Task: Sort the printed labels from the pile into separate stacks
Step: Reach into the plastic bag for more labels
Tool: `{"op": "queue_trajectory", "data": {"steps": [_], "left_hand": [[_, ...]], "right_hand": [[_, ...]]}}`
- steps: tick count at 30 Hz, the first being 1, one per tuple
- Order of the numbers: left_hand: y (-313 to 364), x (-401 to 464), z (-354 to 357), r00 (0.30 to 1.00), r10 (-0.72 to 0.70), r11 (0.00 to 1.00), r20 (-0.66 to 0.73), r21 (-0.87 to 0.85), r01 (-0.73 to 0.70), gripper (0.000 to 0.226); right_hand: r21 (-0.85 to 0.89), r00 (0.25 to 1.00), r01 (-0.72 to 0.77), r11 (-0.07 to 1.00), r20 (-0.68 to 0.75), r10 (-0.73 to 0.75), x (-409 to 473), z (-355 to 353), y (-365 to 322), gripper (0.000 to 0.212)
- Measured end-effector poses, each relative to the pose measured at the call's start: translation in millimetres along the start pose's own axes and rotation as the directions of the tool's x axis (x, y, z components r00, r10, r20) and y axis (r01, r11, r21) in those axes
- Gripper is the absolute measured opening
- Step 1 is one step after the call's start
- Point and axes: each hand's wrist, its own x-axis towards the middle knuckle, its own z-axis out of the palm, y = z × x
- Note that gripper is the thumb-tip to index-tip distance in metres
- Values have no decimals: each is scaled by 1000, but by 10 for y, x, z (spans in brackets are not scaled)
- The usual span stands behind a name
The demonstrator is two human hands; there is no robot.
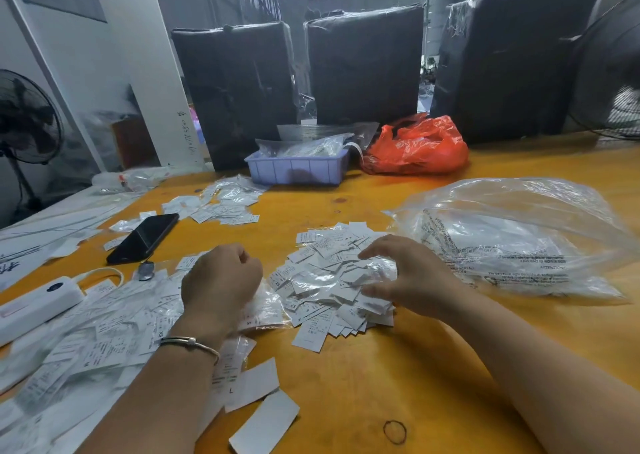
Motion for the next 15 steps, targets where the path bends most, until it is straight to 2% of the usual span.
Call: {"op": "queue_trajectory", "data": {"steps": [6, 10, 15], "left_hand": [[-86, 47, 17, 992, -85, 976, 90, 208, 64, 9], [-99, 33, 96, 990, -71, 960, 123, 279, 34, 29], [-94, 29, 125, 995, 0, 946, 98, 321, -32, 40]], "right_hand": [[-197, 999, -53, 979, -11, 52, 13, 12, 32, 61], [-204, 997, -77, 976, 9, 80, 27, 24, 30, 53], [-169, 997, -79, 983, 2, 80, 30, 15, 46, 36]]}}
